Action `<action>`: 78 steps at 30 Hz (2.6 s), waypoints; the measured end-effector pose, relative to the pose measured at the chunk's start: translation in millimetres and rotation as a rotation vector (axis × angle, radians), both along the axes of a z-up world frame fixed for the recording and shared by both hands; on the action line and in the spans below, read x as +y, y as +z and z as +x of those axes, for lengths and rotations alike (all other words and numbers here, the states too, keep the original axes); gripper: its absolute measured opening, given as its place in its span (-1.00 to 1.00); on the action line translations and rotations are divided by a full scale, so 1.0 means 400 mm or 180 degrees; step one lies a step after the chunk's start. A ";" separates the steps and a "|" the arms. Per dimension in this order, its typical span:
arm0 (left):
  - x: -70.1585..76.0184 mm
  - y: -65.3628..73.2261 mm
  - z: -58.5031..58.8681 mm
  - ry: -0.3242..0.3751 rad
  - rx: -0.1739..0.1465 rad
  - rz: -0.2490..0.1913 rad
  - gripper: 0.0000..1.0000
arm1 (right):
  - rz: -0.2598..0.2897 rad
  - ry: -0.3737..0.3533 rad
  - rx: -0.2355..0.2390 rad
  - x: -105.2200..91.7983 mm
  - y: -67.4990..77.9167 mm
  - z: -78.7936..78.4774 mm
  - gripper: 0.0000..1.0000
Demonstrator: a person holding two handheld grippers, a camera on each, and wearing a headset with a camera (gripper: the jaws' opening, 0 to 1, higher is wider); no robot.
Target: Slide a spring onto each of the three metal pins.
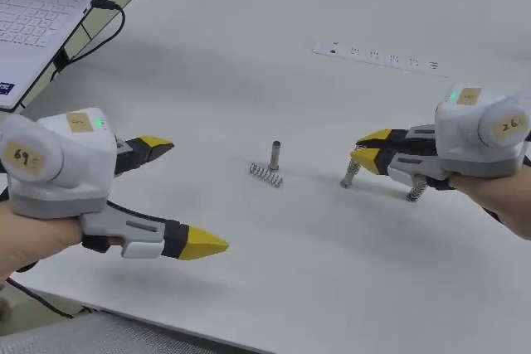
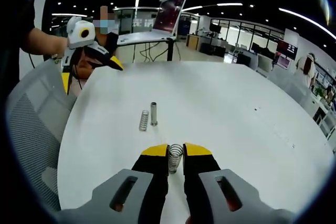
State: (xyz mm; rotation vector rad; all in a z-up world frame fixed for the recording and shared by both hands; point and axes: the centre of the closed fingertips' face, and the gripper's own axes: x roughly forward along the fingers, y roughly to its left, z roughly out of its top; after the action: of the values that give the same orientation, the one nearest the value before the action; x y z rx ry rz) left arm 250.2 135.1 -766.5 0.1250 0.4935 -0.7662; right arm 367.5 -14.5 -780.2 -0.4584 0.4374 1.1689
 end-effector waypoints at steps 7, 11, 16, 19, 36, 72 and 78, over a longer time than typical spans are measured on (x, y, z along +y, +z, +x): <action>0.003 -0.002 -0.002 0.0002 0.0004 0.0010 0.96 | -0.0132 -0.0013 0.0035 0.001 -0.039 -0.003 -0.85; 0.003 0.000 -0.001 0.0008 -0.0003 0.0005 0.96 | -0.0207 -0.0013 0.0050 0.003 -0.058 -0.006 -0.85; 0.002 -0.002 -0.003 0.0001 0.0008 0.0006 0.96 | -0.0212 -0.0019 0.0065 0.000 -0.073 -0.010 -0.84; 0.002 -0.002 -0.004 0.0004 0.0011 -0.0001 0.96 | -0.0232 -0.0013 0.0067 -0.003 -0.072 -0.010 -0.83; -0.010 0.006 -0.007 -0.0029 0.0002 -0.0012 0.96 | 0.0005 -0.0091 -0.0036 0.007 0.019 -0.010 -0.70; 0.006 0.005 -0.004 0.0023 -0.0005 -0.0047 0.96 | 0.0312 0.0260 0.0271 0.224 0.002 -0.114 -0.75; 0.007 0.001 -0.008 0.0021 0.0010 -0.0044 0.96 | 0.0203 0.0235 0.0351 0.231 -0.044 -0.111 -0.75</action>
State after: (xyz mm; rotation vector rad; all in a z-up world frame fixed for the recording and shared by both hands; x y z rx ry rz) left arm 246.9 137.9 -766.1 0.1092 0.4914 -0.7635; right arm 323.0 77.8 -797.7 -0.3584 0.4803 1.2800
